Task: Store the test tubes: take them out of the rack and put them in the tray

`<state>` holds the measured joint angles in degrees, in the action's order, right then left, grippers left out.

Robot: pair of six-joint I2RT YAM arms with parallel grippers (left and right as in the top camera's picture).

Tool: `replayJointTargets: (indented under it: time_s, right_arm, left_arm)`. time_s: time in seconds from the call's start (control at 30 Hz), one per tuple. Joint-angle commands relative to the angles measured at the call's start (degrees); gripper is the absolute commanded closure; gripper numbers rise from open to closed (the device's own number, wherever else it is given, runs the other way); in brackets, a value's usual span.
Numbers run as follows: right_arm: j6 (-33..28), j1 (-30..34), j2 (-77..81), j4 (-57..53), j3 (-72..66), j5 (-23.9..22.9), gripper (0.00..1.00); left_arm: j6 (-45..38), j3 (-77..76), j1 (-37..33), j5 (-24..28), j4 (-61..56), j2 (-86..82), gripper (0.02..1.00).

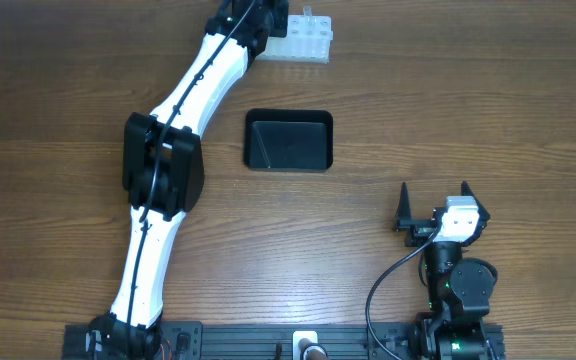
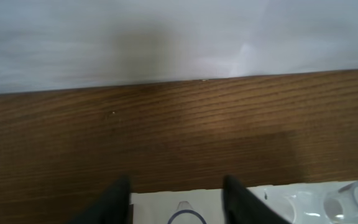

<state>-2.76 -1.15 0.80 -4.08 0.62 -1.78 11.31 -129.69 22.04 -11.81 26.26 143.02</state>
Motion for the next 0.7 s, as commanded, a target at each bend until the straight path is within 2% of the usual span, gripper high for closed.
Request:
replayJointTargets:
  time_s: [0.03,0.27,0.7]
  right_arm:
    - [0.3,0.4,-0.5,-0.2,-0.3,0.7,0.009]
    - [0.3,0.4,-0.5,-0.2,-0.3,0.7,0.007]
    - [0.3,0.4,-0.5,-0.2,-0.3,0.7,0.007]
  left_arm:
    - [-0.7,-0.4,-0.3,0.4,-0.3,0.4,0.68]
    - [-0.6,-0.4,-0.1,0.4,-0.4,0.4,0.838]
    - [-0.6,-0.4,0.3,0.4,-1.2,0.4,0.888]
